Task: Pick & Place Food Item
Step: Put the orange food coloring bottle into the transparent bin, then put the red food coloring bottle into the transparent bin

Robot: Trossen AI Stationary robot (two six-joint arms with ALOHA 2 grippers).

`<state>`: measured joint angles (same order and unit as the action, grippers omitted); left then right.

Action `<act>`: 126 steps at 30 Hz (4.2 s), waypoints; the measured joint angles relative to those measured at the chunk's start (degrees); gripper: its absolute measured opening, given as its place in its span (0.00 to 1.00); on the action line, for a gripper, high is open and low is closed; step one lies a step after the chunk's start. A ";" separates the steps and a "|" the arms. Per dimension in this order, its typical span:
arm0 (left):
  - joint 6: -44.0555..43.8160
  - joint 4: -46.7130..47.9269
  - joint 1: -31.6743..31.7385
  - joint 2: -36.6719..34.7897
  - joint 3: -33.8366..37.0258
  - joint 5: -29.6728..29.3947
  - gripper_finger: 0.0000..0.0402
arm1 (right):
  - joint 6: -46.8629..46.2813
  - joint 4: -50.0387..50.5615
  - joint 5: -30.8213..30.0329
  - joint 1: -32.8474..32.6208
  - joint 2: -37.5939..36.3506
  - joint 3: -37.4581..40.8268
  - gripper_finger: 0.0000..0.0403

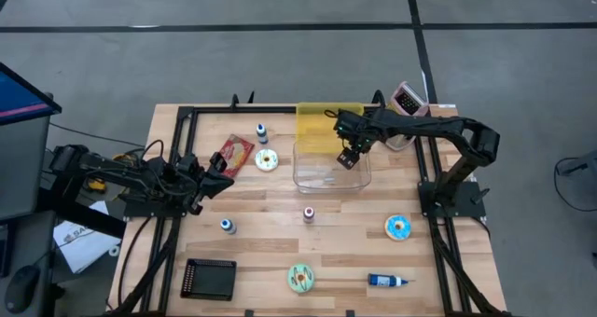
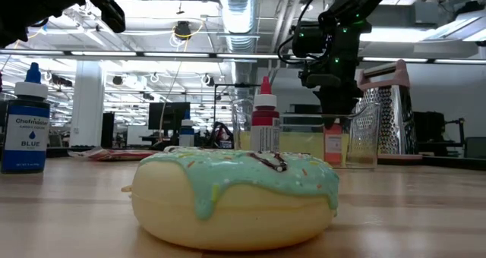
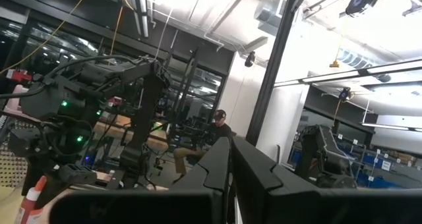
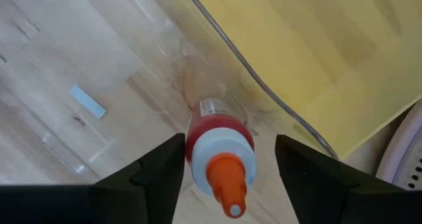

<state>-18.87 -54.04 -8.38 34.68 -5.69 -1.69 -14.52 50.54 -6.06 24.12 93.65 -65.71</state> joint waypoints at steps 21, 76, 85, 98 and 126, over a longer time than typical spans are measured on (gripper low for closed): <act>-0.02 0.03 -0.01 -0.01 0.00 0.00 0.03 | -1.55 0.85 -3.88 -2.58 -0.96 -0.63 0.56; 7.95 -1.40 -0.02 -1.70 -0.02 8.20 0.03 | 3.01 -17.35 1.57 -35.09 7.47 -9.14 0.57; 8.14 -1.42 0.00 -1.68 -0.02 8.20 0.03 | 4.21 -19.16 4.71 -34.71 8.94 -9.20 0.57; 8.15 -1.45 -0.02 -1.68 -0.02 8.20 0.03 | 5.36 -20.91 4.78 -34.60 8.85 -9.20 0.57; 8.15 -1.88 0.00 -1.60 -0.02 8.22 0.03 | 7.50 -21.09 5.56 -33.14 12.21 -9.07 0.57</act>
<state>-10.72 -55.92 -8.39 33.08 -5.72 6.52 -7.03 29.45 -0.50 -9.02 105.85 -74.78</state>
